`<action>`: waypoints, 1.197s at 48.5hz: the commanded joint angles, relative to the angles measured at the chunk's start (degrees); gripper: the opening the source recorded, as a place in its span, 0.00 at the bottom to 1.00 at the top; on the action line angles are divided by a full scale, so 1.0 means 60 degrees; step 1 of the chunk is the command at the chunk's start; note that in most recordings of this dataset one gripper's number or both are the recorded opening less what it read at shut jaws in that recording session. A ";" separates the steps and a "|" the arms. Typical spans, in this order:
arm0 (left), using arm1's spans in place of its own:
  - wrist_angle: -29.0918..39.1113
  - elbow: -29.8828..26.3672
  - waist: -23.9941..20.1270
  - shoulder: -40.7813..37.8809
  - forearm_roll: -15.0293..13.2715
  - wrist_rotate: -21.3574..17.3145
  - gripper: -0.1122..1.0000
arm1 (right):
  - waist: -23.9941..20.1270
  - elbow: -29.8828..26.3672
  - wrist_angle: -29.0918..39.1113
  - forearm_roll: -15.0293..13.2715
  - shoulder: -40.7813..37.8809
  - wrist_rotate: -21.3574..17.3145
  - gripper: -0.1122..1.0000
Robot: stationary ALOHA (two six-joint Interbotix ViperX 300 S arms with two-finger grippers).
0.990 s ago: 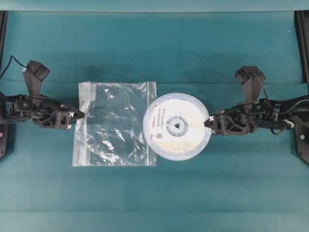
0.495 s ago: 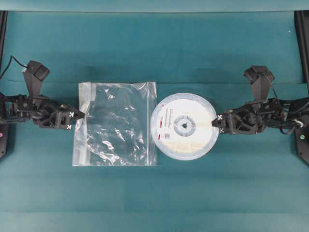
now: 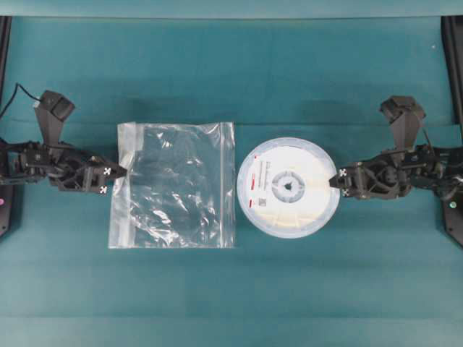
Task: Take out the reel from the clear zip bag.
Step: 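Set the white reel down on the table right of the bag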
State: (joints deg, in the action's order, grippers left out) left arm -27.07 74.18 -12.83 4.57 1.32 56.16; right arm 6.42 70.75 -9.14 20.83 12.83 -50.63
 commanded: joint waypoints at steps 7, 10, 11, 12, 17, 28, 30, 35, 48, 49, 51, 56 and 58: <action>0.0044 -0.0044 0.0059 -0.0029 0.0044 -0.0015 0.11 | 0.0073 0.0161 0.0205 0.0015 0.0381 -0.0059 0.12; 0.0044 -0.0044 0.0059 -0.0029 0.0059 -0.0029 0.11 | 0.0088 0.0176 0.0205 0.0015 0.0425 -0.0059 0.12; 0.0044 -0.0059 0.0059 -0.0029 0.0044 -0.0029 0.11 | 0.0117 0.0176 0.0205 0.0015 0.0425 -0.0059 0.12; 0.0044 -0.0059 0.0044 -0.0029 0.0044 -0.0029 0.11 | 0.0117 0.0176 0.0205 0.0000 0.0425 -0.0059 0.12; 0.0044 -0.0059 0.0059 -0.0029 0.0044 -0.0029 0.11 | 0.0132 0.0176 0.0205 0.0015 0.0425 -0.0059 0.12; 0.0044 -0.0059 0.0059 -0.0029 0.0044 -0.0029 0.11 | 0.0132 0.0146 0.0205 0.0015 0.0425 -0.0044 0.12; 0.0044 -0.0059 0.0059 -0.0029 0.0059 -0.0029 0.11 | 0.0132 0.0146 0.0205 0.0015 0.0425 -0.0059 0.12; 0.0044 -0.0059 0.0059 -0.0029 0.0044 -0.0029 0.11 | 0.0132 0.0132 0.0205 0.0015 0.0425 -0.0044 0.12; 0.0044 -0.0059 0.0059 -0.0029 0.0059 -0.0029 0.11 | 0.0146 0.0103 0.0205 0.0015 0.0425 -0.0059 0.12; 0.0044 -0.0059 0.0059 -0.0029 0.0044 -0.0029 0.11 | 0.0132 0.0103 0.0205 0.0015 0.0425 -0.0059 0.12; 0.0044 -0.0059 0.0044 -0.0029 0.0044 -0.0029 0.11 | 0.0132 0.0103 0.0205 0.0015 0.0425 -0.0059 0.12; 0.0044 -0.0059 0.0044 -0.0029 0.0044 -0.0029 0.11 | 0.0146 0.0088 0.0205 0.0015 0.0425 -0.0176 0.12; 0.0044 -0.0059 0.0044 -0.0044 0.0044 -0.0029 0.11 | 0.0132 0.0088 0.0205 0.0015 0.0425 -0.0249 0.12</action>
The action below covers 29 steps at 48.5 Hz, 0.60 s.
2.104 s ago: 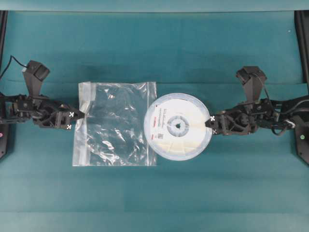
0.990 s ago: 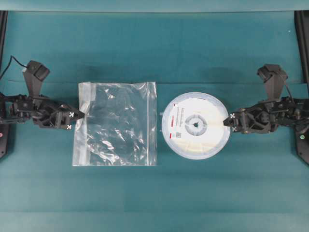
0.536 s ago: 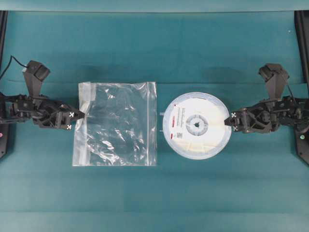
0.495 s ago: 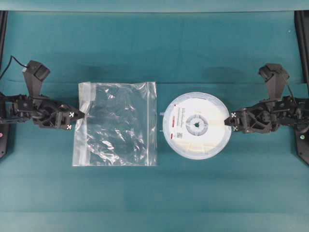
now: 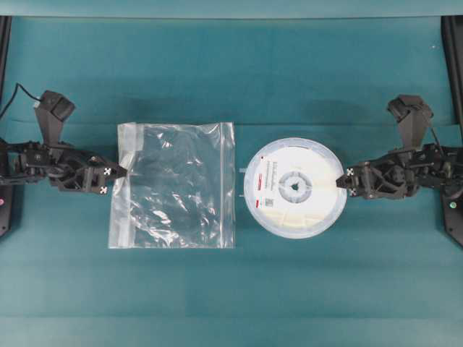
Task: Take out the reel from the clear zip bag.
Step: 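Set the white reel down on the table right of the bag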
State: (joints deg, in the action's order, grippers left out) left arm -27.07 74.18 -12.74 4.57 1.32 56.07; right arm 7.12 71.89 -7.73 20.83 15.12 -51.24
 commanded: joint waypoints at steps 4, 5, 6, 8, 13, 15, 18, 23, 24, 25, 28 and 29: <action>0.0044 -0.0059 0.0044 -0.0029 0.0044 -0.0015 0.11 | 0.0029 -0.0103 -0.0029 0.0015 0.0044 -0.0337 0.16; 0.0044 -0.0059 0.0044 -0.0044 0.0044 -0.0015 0.11 | 0.0015 -0.0103 -0.0029 0.0015 0.0044 -0.0381 0.17; 0.0044 -0.0059 0.0044 -0.0029 0.0044 -0.0015 0.11 | 0.0029 -0.0103 -0.0029 0.0000 0.0044 -0.0410 0.20; 0.0044 -0.0059 0.0044 -0.0044 0.0059 -0.0015 0.11 | 0.0015 -0.0103 -0.0029 0.0015 0.0044 -0.0439 0.26; 0.0044 -0.0059 0.0044 -0.0029 0.0044 -0.0015 0.11 | 0.0015 -0.0117 0.0000 0.0015 0.0044 -0.0483 0.49; 0.0044 -0.0059 0.0044 -0.0029 0.0059 -0.0015 0.11 | 0.0015 -0.0103 0.0044 0.0015 0.0044 -0.0483 0.60; 0.0044 -0.0059 0.0044 -0.0029 0.0059 -0.0015 0.11 | 0.0015 -0.0161 0.0161 0.0015 0.0029 -0.0483 0.75; 0.0044 -0.0059 0.0029 -0.0029 0.0044 -0.0015 0.11 | 0.0015 -0.0249 0.0352 -0.0073 0.0029 -0.0396 0.93; 0.0044 -0.0059 0.0044 -0.0029 0.0044 -0.0015 0.11 | 0.0029 -0.0249 0.0381 -0.0103 0.0029 -0.0396 0.95; 0.0044 -0.0073 0.0044 -0.0029 0.0044 -0.0015 0.11 | 0.0015 -0.0249 0.0396 -0.0117 0.0029 -0.0396 0.96; 0.0044 -0.0103 0.0044 -0.0029 0.0059 -0.0029 0.11 | 0.0015 -0.0249 0.0396 -0.0132 0.0029 -0.0381 0.95; 0.0044 -0.0103 0.0044 -0.0029 0.0044 -0.0059 0.11 | 0.0015 -0.0264 0.0396 -0.0132 0.0029 -0.0381 0.95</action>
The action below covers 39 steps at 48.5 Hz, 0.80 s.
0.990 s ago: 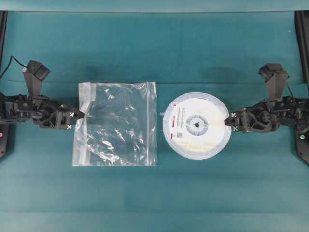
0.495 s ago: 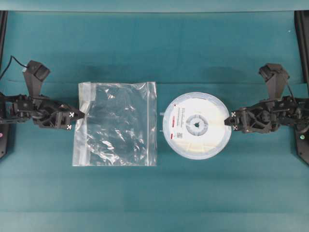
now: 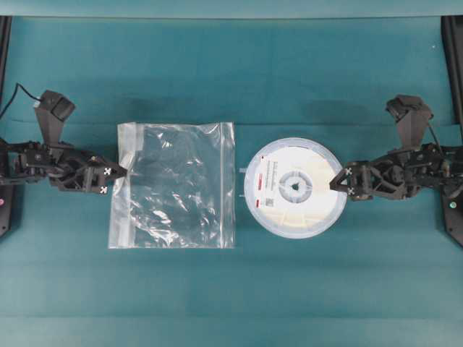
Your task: Take out the reel from the clear zip bag.
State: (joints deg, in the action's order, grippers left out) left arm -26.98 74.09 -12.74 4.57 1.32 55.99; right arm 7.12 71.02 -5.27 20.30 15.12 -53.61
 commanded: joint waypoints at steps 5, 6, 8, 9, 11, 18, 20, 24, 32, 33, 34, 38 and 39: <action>0.0015 -0.0088 0.0044 -0.0015 0.0044 -0.0176 0.11 | 0.0015 -0.0117 -0.0015 -0.0044 0.0044 0.0015 0.95; 0.0029 -0.0088 0.0029 -0.0015 0.0044 -0.0220 0.11 | 0.0015 -0.0117 0.0000 -0.0044 0.0044 0.0015 0.95; 0.0029 -0.0103 0.0044 0.0000 0.0044 -0.0278 0.11 | 0.0015 -0.0103 0.0029 -0.0044 0.0044 0.0015 0.95; 0.0015 -0.0117 0.0044 0.0000 0.0044 -0.0308 0.11 | 0.0015 -0.0117 0.0029 -0.0044 0.0044 0.0015 0.95; 0.0029 -0.0117 0.0044 0.0000 0.0044 -0.0337 0.11 | 0.0015 -0.0117 0.0044 -0.0044 0.0059 0.0015 0.95; 0.0029 -0.0117 0.0044 0.0015 0.0044 -0.0352 0.18 | 0.0015 -0.0103 0.0059 -0.0044 0.0088 0.0015 0.95; 0.0015 -0.0117 0.0044 0.0029 0.0059 -0.0352 0.24 | 0.0015 -0.0117 0.0059 -0.0044 0.0103 0.0015 0.95; 0.0029 -0.0103 0.0044 0.0029 0.0044 -0.0352 0.41 | 0.0015 -0.0117 0.0073 -0.0044 0.0176 0.0015 0.95; 0.0176 -0.0132 0.0044 0.0029 0.0059 -0.0352 0.78 | 0.0015 -0.0117 0.0176 -0.0044 0.0322 0.0015 0.95; 0.0220 -0.0132 0.0044 0.0029 0.0059 -0.0352 0.81 | 0.0015 -0.0117 0.0190 -0.0044 0.0337 0.0015 0.95; 0.0264 -0.0132 0.0044 0.0029 0.0059 -0.0352 0.85 | 0.0015 -0.0117 0.0205 -0.0044 0.0352 0.0029 0.95; 0.0483 -0.0132 0.0044 0.0029 0.0044 -0.0352 0.93 | 0.0015 -0.0088 0.0220 -0.0059 0.0396 0.0029 0.95; 0.0513 -0.0132 0.0044 0.0029 0.0044 -0.0352 0.92 | 0.0015 -0.0088 0.0220 -0.0073 0.0396 0.0029 0.95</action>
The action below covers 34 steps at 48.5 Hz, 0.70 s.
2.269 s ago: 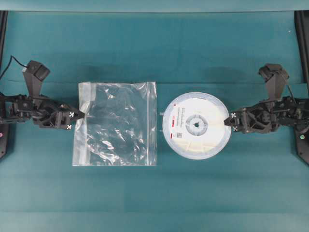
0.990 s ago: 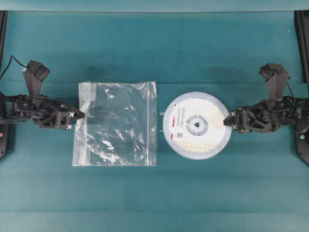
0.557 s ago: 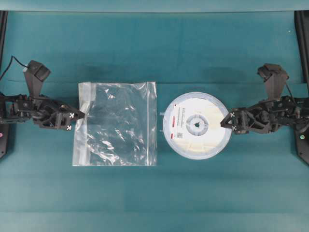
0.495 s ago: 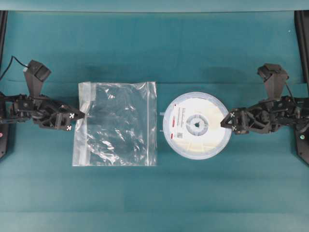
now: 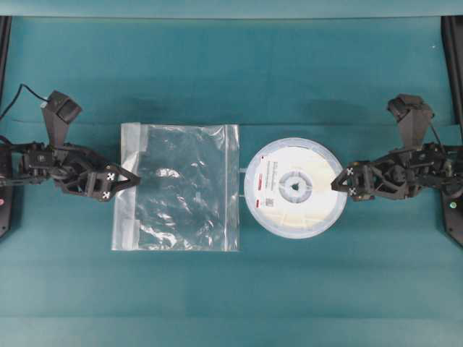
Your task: Take out the reel from the clear zip bag.
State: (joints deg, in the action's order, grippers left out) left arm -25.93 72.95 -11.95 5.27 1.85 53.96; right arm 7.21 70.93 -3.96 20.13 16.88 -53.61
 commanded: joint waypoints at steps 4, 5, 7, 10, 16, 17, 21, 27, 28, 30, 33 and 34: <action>0.0469 0.0059 -0.0103 -0.0073 -0.0044 -0.0015 0.91 | 0.0000 -0.0073 0.0000 -0.0059 0.0132 0.0029 0.95; 0.0483 0.0059 -0.0103 -0.0044 -0.0044 -0.0015 0.91 | 0.0000 -0.0059 0.0015 -0.0059 0.0132 0.0029 0.95; 0.0542 0.0059 -0.0103 0.0015 -0.0044 -0.0015 0.91 | 0.0000 -0.0059 0.0044 -0.0073 0.0176 0.0044 0.95; 0.0630 0.0059 -0.0103 0.0132 -0.0044 -0.0029 0.91 | 0.0000 -0.0044 0.0190 -0.0117 0.0264 0.0059 0.95; 0.0967 0.0088 -0.0103 0.0439 -0.0029 -0.0044 0.91 | 0.0000 -0.0044 0.0527 -0.0146 0.0586 0.0161 0.95; 0.1025 0.0088 -0.0103 0.0513 -0.0029 -0.0044 0.91 | 0.0000 -0.0044 0.0586 -0.0161 0.0659 0.0176 0.95; 0.1348 0.0044 -0.0088 0.0791 -0.0029 -0.0073 0.91 | 0.0000 -0.0059 0.0776 -0.0220 0.0981 0.0234 0.95; 0.1582 -0.0161 0.0132 0.1348 0.0015 -0.0190 0.91 | 0.0000 -0.0103 0.1025 -0.0425 0.1523 0.0308 0.95; 0.1626 -0.0190 0.0161 0.1421 0.0015 -0.0264 0.91 | 0.0000 -0.0117 0.1069 -0.0454 0.1611 0.0337 0.95; 0.1655 -0.0220 0.0220 0.1582 0.0015 -0.0454 0.92 | 0.0000 -0.0161 0.1143 -0.0542 0.1787 0.0381 0.95; 0.1846 -0.0234 0.0337 0.1831 0.0015 -0.0688 0.92 | 0.0000 -0.0234 0.1304 -0.0630 0.2065 0.0469 0.95; 0.1934 -0.0249 0.0366 0.1904 0.0015 -0.0732 0.92 | 0.0000 -0.0249 0.1377 -0.0645 0.2153 0.0498 0.95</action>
State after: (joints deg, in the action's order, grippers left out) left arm -15.12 72.42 -10.46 14.94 1.76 50.45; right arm 7.21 70.75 3.52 16.79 27.95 -51.77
